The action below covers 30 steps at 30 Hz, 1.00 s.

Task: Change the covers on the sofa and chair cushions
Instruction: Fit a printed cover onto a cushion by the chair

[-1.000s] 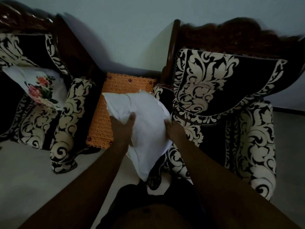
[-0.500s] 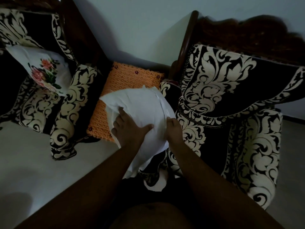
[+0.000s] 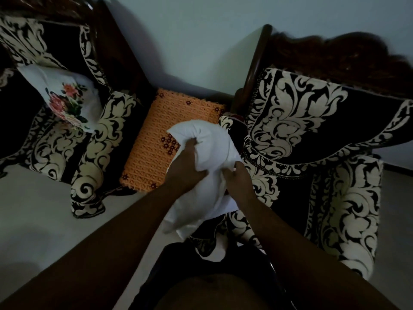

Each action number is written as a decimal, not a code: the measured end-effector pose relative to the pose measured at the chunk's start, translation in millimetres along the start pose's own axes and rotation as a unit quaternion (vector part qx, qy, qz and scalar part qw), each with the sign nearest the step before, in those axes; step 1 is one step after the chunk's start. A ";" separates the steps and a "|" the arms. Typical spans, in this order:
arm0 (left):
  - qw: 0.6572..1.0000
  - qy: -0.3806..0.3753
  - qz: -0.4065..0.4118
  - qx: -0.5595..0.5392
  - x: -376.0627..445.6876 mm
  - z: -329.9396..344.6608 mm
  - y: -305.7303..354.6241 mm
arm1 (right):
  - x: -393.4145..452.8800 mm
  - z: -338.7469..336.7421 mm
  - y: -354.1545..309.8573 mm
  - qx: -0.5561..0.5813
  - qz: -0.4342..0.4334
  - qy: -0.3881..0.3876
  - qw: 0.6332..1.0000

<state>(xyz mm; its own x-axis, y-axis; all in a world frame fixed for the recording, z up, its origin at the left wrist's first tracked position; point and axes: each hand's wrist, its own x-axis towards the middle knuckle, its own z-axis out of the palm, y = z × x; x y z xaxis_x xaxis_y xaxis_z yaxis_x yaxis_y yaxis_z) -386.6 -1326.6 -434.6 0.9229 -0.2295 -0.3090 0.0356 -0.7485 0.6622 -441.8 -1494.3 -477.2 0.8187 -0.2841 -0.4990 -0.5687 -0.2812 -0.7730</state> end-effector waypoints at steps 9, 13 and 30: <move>0.998 -0.020 0.048 -0.038 -25.4 -14.1 4.7 | 55.7 -18.2 -8.6 0.086 0.100 -0.006 0.991; 0.993 0.103 -0.046 -0.032 -9.6 -3.2 21.9 | 55.9 -17.1 -9.5 0.168 0.131 -0.082 0.974; 0.976 -0.036 0.037 0.211 20.8 48.5 25.8 | 60.7 -20.4 -34.5 -0.093 -0.233 0.099 0.963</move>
<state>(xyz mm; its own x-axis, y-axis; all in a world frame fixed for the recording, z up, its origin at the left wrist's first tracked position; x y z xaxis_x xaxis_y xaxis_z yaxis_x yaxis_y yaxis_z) -385.1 -1381.0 -457.0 0.8869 -0.3250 -0.3282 -0.2060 -0.9143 0.3487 -374.2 -1520.5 -472.9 0.9680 -0.2506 -0.0165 -0.1625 -0.5749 -0.8019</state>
